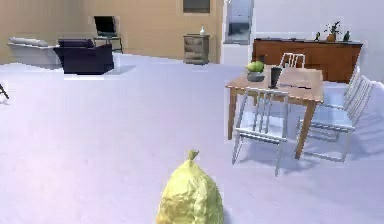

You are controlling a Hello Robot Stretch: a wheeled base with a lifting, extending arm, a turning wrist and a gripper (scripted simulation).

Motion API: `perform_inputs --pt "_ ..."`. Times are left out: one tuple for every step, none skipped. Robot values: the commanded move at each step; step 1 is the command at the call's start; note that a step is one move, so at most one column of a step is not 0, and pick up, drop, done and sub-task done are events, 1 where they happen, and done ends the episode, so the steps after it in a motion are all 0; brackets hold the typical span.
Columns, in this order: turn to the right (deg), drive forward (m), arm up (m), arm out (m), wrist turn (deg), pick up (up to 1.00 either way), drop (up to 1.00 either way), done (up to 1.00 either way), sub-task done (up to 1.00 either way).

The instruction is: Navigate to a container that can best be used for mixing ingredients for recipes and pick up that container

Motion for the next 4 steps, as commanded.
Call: perform_inputs --pt "45.0 0.0 0.0 0.0 0.0 0.0 0.0 0.0 0.0" --pt "21.0 0.0 0.0 0.0 0.0 0.0 0.0 0.0 0.0" --pt "0.0 0.75 0.0 0.0 0.0 0.0 0.0 0.0 0.0" --pt "-45.0 0.0 0.0 0.0 0.0 0.0 0.0 0.0 0.0"
